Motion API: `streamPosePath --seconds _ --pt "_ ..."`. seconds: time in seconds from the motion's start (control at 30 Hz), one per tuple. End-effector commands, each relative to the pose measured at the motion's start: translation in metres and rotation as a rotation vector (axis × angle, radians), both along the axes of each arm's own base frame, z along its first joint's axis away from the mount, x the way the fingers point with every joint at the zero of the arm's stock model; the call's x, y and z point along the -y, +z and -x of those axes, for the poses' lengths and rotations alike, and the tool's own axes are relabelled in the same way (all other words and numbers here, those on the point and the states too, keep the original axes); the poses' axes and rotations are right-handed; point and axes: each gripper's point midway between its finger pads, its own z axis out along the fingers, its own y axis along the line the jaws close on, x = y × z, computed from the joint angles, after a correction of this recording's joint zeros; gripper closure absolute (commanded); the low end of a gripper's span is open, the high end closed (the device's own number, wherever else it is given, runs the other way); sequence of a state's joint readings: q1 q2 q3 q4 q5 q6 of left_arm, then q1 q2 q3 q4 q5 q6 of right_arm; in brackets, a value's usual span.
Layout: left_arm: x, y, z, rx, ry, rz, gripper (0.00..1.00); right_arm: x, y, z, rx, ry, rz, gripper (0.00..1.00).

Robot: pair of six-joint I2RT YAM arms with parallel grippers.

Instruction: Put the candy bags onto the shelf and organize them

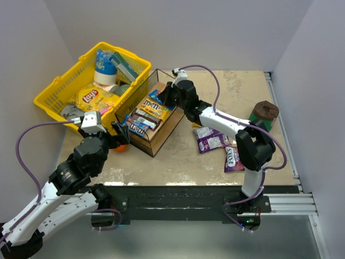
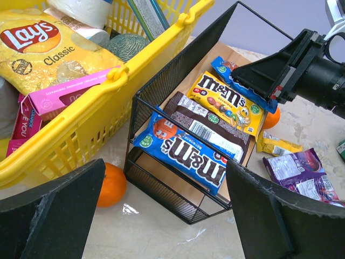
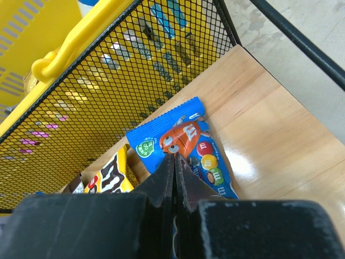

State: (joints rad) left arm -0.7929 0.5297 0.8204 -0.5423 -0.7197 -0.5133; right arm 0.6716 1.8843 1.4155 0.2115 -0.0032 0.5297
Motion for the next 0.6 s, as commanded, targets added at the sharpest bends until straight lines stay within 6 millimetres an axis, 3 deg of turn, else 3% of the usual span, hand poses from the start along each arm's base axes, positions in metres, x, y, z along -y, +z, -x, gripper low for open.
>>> streamPosePath --seconds 0.0,0.23,0.37,0.4,0.57 --pt "-0.003 0.003 -0.001 0.013 0.029 0.018 0.00 0.006 -0.047 0.008 -0.058 0.025 0.104 0.98" --pt "-0.003 0.003 -0.002 0.012 0.029 0.017 0.01 0.001 -0.028 0.003 -0.020 0.044 0.088 0.98" --pt "-0.003 0.003 -0.002 0.012 0.030 0.017 0.01 0.002 0.006 0.005 0.023 0.045 0.051 0.98" --pt "-0.003 0.004 -0.002 0.013 0.030 0.018 0.00 0.003 0.025 0.008 0.044 0.040 0.025 0.98" --pt "-0.003 0.004 -0.002 0.015 0.029 0.019 0.00 0.015 0.076 0.016 0.103 0.013 -0.031 0.87"
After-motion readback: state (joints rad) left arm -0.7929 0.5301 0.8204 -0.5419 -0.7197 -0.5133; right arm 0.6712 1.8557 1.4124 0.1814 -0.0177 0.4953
